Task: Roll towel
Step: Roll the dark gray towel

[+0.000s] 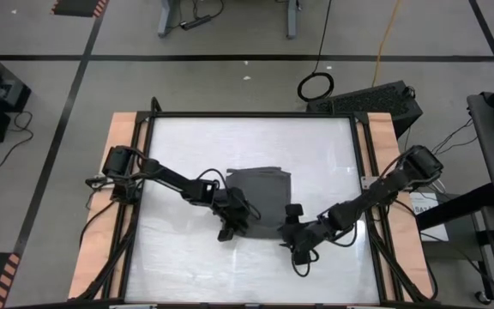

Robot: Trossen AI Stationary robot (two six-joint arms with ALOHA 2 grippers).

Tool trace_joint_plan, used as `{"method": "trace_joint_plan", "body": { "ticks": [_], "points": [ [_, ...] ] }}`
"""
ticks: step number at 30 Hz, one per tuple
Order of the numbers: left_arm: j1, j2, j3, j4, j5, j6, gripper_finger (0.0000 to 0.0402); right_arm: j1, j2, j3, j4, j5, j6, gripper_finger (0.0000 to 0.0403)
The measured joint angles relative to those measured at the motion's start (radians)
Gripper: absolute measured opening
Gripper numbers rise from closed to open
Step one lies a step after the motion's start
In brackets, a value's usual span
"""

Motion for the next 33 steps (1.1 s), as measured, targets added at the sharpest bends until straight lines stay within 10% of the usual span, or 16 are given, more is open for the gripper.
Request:
{"method": "trace_joint_plan", "body": {
  "ticks": [18, 33],
  "points": [
    [0.035, 0.002, -0.002, 0.009, 0.136, 0.048, 0.0151, -0.014, 0.161, 0.004, 0.013, 0.061, 0.081, 0.0215],
    [-0.047, -0.042, 0.000, -0.107, 0.106, 0.249, 0.0201, -0.077, 0.160, 0.004, -0.051, -0.046, 0.250, 0.0013]
  ]
}}
